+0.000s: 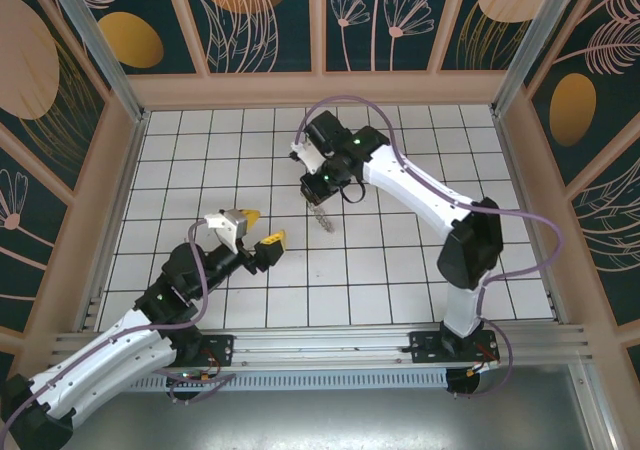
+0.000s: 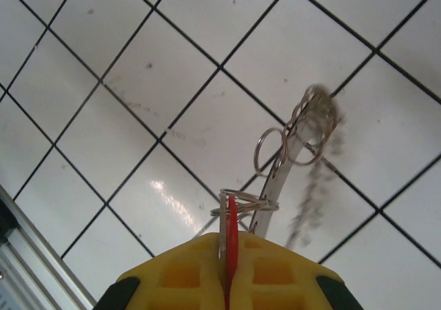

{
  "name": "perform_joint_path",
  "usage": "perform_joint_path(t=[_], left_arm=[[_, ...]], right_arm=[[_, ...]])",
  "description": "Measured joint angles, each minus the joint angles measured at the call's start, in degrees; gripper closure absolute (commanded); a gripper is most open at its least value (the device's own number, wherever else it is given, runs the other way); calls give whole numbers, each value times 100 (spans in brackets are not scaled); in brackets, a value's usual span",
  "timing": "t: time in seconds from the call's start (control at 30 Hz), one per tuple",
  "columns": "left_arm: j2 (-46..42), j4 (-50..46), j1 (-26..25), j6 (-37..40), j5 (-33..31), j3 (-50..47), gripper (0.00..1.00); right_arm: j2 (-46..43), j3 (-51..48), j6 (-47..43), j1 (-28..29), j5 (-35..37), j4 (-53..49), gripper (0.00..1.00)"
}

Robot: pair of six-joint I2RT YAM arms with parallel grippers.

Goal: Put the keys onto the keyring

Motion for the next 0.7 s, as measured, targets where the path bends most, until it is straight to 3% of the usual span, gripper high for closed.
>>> perform_joint_path(t=[0.2,0.37,0.47,0.7], left_arm=[[-122,-44,0,-138,-188,-179,18],[-195,-79,0,-251,-269,-199,17],[-229,-83,0,-374,-278,-227,17],[-140,-122,0,-446,-289,-236,16]], right_arm=[[750,898,0,-52,-227,208,100],[1040,1069,9,-72,-374,498,100],[1034,704,50,-96,-496,815,100],[529,-1517,433,-210,-686,1757,100]])
